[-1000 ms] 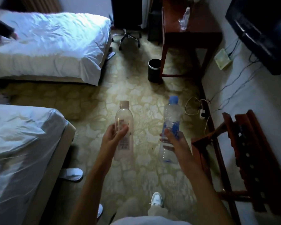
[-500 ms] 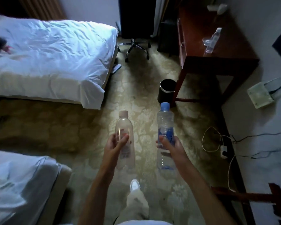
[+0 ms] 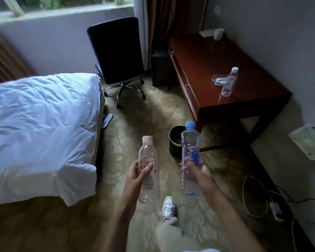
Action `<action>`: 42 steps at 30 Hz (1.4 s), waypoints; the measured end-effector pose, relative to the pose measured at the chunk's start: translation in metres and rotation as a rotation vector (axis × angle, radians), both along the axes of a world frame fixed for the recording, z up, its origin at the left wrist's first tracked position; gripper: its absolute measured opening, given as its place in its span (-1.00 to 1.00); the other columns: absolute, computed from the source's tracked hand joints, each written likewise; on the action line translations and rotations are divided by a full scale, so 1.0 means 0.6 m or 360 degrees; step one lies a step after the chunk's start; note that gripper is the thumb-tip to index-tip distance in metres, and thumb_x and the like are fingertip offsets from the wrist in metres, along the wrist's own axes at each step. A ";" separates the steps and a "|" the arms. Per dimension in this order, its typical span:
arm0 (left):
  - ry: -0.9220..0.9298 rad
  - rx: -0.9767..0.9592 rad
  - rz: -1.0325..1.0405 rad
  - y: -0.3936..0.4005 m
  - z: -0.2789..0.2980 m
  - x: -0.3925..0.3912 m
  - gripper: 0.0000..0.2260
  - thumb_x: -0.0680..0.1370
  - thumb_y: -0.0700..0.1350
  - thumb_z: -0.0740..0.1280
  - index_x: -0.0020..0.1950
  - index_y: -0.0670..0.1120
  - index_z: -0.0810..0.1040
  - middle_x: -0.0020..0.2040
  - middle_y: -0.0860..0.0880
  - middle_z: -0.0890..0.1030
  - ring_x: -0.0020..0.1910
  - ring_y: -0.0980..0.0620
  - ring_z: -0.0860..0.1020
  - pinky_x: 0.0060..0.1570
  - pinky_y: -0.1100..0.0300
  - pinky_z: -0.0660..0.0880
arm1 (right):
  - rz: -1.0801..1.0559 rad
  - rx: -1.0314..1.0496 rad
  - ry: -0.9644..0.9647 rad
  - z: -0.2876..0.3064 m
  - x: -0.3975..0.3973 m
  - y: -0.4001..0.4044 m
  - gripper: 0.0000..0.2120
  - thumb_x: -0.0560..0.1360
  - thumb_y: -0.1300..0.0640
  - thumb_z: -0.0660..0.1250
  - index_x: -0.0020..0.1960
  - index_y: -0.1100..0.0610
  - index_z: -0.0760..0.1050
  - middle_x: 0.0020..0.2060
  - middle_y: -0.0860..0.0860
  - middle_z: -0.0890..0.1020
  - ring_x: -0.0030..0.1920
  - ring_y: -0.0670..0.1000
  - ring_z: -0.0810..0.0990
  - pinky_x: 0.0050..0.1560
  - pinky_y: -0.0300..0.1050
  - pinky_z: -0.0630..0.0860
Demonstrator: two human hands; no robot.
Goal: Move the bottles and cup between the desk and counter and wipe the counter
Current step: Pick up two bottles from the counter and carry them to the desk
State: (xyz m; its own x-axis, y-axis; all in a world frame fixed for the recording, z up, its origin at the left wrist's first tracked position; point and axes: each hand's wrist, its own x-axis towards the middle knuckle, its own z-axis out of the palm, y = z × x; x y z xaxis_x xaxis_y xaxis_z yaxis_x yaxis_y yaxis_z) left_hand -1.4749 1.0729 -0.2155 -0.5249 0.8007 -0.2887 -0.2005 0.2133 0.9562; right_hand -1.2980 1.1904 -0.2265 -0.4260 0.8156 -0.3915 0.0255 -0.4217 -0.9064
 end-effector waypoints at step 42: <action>0.0734 0.0372 -0.2364 1.425 -0.145 -0.227 -0.53 0.31 -0.11 0.54 0.10 0.05 0.39 0.04 0.00 0.60 -0.04 -0.04 0.64 -0.21 0.07 0.64 | -0.2084 -0.0042 -0.0900 -0.140 -0.294 0.958 -0.10 0.17 0.29 0.62 0.37 -0.04 0.26 0.19 -0.02 0.58 0.19 -0.01 0.58 0.29 -0.07 0.47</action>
State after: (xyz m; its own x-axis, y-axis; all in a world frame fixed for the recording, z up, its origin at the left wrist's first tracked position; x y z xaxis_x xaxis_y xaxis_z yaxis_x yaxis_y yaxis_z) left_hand -1.6112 1.9279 -0.3025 0.7364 0.6633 -0.1329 0.3527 -0.2088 0.9122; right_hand -1.4745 1.7653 -0.3105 0.8326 0.4821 -0.2726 -0.0394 -0.4394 -0.8974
